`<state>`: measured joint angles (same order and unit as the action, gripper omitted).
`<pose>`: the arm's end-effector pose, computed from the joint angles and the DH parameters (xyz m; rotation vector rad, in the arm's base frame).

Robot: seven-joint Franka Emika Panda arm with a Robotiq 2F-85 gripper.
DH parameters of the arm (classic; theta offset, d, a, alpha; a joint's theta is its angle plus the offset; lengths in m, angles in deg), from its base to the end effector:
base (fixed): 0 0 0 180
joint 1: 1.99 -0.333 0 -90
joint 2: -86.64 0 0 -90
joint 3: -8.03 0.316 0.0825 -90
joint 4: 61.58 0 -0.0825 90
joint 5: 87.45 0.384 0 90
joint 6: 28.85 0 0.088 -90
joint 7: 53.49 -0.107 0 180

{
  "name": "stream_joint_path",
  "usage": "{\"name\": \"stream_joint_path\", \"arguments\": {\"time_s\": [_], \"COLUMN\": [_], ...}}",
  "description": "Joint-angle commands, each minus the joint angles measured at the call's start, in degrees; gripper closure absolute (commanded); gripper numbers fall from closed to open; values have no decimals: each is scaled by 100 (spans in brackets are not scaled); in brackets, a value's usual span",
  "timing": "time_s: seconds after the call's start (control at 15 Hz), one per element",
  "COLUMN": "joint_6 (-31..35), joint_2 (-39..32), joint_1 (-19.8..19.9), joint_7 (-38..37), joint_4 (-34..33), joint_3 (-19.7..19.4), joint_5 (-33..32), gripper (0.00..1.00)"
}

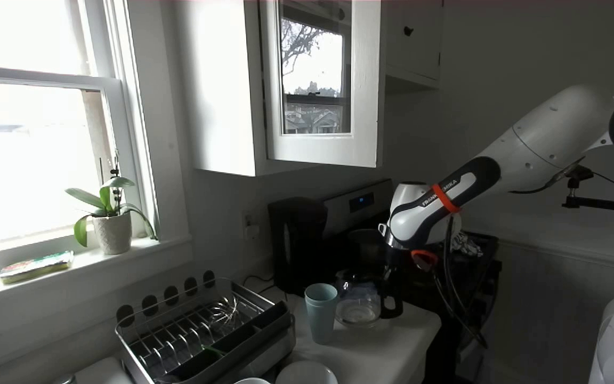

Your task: Put the kettle on the container

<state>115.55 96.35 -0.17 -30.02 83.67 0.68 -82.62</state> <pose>0.4534 -0.0735 0.3493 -3.0875 -0.2863 -0.2604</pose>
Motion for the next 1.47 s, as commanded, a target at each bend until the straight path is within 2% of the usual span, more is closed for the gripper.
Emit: {"name": "stream_joint_path", "arguments": {"time_s": [0.0,0.73,1.0,1.27,1.4], "joint_6": [184,1052,1142,910,848], "joint_2": [13,99,80,17,-8], "joint_1": [59,51,32,61,75], "joint_7": [-20,-24,-29,-93,-131], "joint_4": [-5,107,115,73,68], "joint_3": [-28,-127,-128,-90,-79], "joint_5": [-65,10,30,-129,-182], "gripper": [100,100,100,99,74]}}
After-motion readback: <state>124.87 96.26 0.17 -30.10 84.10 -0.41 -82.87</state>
